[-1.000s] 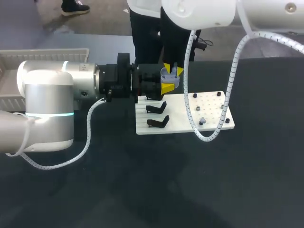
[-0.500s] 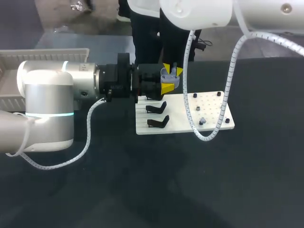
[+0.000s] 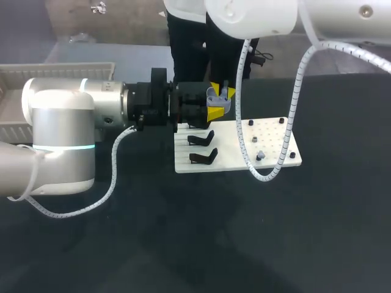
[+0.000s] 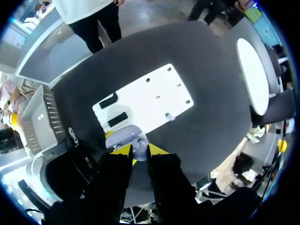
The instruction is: Pick up each earbud case from the left stands, insert the matching earbuds, close the lid, and place the case in the box.
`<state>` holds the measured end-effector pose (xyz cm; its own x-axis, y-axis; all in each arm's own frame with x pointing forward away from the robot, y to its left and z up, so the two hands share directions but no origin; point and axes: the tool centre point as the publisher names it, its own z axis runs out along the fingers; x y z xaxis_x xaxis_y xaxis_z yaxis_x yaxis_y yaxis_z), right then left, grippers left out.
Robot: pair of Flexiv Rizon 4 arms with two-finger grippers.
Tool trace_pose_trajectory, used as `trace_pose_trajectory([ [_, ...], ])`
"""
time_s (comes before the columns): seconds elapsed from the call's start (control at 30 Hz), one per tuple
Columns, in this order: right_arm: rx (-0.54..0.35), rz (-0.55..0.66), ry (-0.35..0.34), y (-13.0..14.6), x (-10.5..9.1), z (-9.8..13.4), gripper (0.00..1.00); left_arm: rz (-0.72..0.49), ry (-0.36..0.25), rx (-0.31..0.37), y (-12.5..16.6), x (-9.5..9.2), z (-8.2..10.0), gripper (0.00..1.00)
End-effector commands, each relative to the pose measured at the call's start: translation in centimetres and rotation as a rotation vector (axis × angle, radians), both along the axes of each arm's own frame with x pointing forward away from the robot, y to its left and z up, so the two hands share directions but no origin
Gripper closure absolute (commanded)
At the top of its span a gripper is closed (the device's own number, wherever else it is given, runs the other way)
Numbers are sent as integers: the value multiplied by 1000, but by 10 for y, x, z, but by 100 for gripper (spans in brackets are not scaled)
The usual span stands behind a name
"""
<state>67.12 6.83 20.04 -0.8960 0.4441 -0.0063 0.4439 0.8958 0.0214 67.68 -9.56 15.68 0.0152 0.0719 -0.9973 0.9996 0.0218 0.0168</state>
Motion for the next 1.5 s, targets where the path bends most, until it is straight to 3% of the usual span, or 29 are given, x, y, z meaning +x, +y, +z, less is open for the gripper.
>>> trace_pose_trajectory([
  [0.03, -4, 1, 8, 2, 4, 0, 100, 4, -5, -5, 0, -1, -1, 100],
  [1.13, -8, 11, 31, 4, 5, -9, 100, 4, -5, -5, 0, -1, -1, 100],
  [1.2, -7, 15, 32, 4, 5, -9, 79, 4, -5, -5, 0, -1, -1, 100],
  [1.23, -6, 15, 31, 4, 5, -9, 74, 4, -5, -5, 0, -1, -1, 100],
  [1.4, -1, 20, 29, 4, 3, -8, 62, 4, -5, -5, 0, -1, -1, 100],
  [1.5, 0, 20, 26, 5, 1, -7, 66, 4, -5, -5, 0, -1, -1, 100],
])
